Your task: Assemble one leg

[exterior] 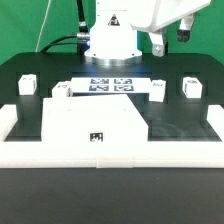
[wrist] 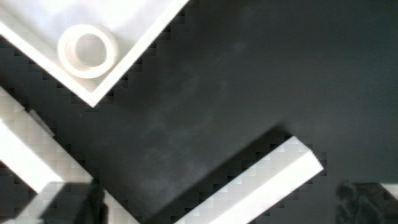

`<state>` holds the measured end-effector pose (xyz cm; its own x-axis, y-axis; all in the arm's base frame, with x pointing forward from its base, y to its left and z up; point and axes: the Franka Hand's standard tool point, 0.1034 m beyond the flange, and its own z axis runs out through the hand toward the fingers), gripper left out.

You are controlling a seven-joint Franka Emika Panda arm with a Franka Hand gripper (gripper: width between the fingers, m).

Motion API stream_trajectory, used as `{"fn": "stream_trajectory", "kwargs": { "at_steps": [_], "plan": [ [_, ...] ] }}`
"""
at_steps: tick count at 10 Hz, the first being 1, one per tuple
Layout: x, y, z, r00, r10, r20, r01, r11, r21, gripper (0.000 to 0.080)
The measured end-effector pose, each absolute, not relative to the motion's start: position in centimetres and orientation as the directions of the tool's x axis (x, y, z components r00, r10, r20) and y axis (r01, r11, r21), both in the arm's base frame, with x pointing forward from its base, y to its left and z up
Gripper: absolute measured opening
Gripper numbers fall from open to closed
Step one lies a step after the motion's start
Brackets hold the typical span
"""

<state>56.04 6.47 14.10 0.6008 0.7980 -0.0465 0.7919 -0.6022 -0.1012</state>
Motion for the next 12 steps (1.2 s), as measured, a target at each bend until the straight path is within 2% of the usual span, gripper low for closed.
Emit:
{"fn": "stream_trajectory", "kwargs": {
  "at_steps": [12],
  "plan": [
    [55.95,6.30,13.97,0.599,0.799,-0.048,0.793,-0.601,-0.102,0.0650]
  ]
}}
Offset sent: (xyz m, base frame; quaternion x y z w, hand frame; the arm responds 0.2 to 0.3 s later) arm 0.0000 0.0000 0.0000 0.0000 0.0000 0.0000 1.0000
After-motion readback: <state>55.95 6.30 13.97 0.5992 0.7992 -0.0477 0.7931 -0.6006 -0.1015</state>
